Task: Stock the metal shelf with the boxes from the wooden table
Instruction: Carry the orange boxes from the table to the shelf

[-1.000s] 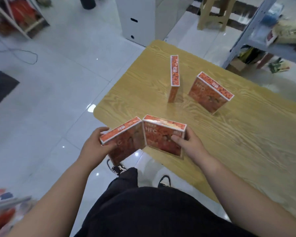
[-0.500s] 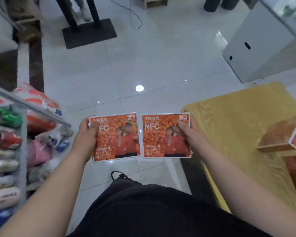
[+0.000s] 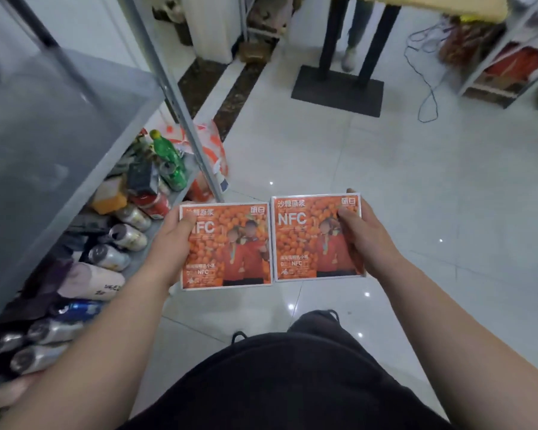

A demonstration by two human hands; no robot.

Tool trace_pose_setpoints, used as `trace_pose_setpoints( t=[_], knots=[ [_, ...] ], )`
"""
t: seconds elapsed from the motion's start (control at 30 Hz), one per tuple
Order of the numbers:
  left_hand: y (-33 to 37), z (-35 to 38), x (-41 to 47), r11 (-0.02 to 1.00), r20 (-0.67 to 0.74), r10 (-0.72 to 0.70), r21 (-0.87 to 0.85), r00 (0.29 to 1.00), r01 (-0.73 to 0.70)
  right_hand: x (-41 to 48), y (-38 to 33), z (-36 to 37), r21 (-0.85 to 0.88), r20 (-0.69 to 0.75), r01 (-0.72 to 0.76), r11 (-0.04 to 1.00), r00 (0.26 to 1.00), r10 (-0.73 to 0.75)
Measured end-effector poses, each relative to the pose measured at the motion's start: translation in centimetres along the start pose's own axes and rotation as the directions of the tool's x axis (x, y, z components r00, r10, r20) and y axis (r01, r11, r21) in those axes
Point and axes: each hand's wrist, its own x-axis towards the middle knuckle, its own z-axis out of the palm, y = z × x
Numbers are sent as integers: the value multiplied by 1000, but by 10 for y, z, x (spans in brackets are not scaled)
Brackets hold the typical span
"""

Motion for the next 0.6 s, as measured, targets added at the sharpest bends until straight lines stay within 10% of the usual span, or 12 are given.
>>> trace_pose_setpoints(
  t=[0.27, 0.6],
  knots=[
    [48, 11, 14, 975, -355, -109, -221, 928, 30, 124, -89, 34, -200, 353, 157, 967, 932, -78],
    [134, -25, -30, 896, -724, -110, -368, 681, -247, 180, -246, 141, -57, 751, 493, 868, 594, -288]
  ],
)
